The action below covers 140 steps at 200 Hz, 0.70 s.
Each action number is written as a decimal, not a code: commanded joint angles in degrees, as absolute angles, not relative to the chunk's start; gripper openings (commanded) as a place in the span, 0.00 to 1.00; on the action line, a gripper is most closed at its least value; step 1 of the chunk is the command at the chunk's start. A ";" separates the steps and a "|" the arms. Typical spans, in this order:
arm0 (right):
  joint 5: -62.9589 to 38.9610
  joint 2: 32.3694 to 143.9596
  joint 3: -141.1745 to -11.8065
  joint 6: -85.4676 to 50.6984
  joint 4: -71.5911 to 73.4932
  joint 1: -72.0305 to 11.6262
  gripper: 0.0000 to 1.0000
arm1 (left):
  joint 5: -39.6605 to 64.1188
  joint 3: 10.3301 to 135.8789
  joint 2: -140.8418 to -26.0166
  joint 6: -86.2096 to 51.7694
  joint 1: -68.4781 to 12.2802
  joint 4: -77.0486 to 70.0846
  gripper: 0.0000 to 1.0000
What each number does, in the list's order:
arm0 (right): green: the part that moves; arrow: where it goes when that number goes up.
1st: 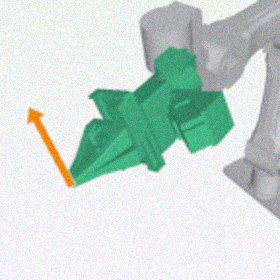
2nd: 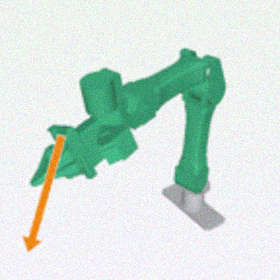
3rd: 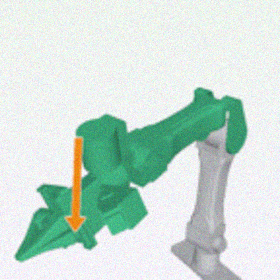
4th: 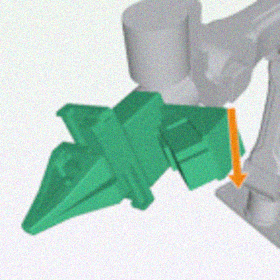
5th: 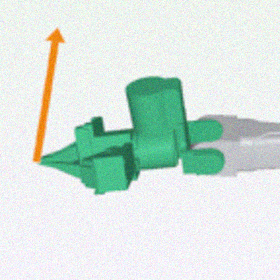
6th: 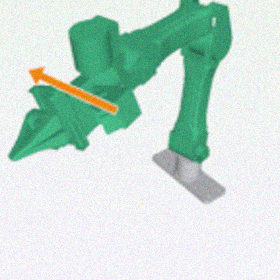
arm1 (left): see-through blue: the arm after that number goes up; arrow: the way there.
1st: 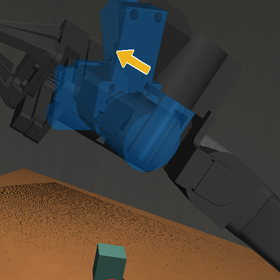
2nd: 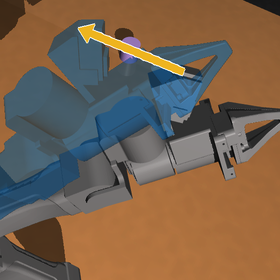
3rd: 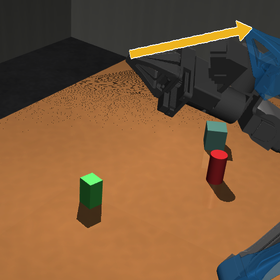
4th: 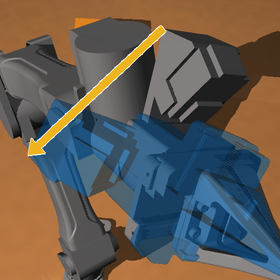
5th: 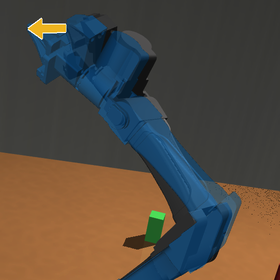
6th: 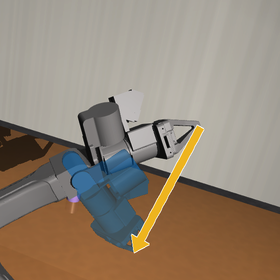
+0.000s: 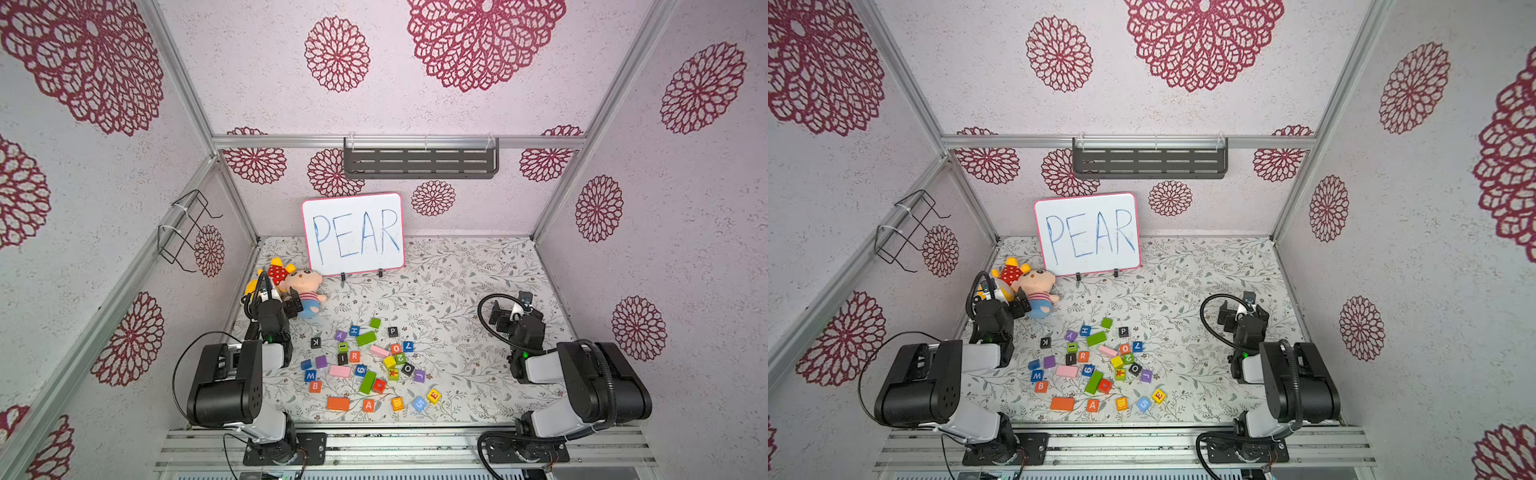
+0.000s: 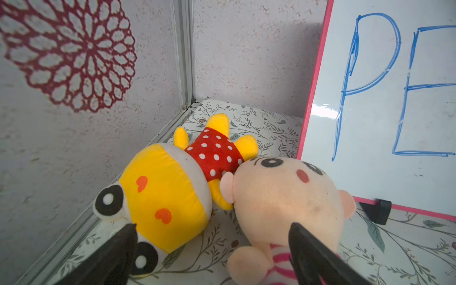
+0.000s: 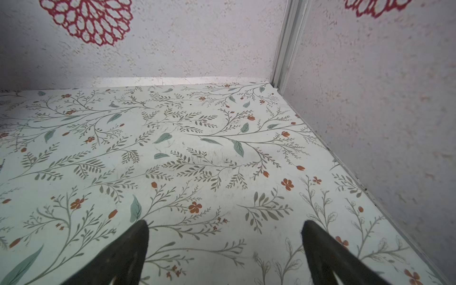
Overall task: Spell the uppercase word “pear” with letter blocks
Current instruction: Move the letter block to the center of the board.
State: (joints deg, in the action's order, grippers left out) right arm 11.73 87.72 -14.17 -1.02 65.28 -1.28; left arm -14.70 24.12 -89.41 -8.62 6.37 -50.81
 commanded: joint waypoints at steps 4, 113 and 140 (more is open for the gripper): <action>11.60 87.81 -15.21 -1.05 67.15 -1.40 0.99 | -14.59 23.72 -89.38 -8.17 6.33 -52.01 0.98; 11.34 87.89 -15.39 -1.14 66.80 -1.30 0.99 | -14.50 23.78 -89.38 -8.18 6.33 -51.90 0.98; 11.34 87.80 -15.28 -1.14 66.96 -1.32 0.99 | -14.59 23.73 -89.30 -8.17 6.33 -51.94 0.98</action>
State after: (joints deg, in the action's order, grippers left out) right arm 11.70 87.72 -14.17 -1.04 65.28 -1.28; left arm -14.70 24.12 -89.41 -8.62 6.37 -50.81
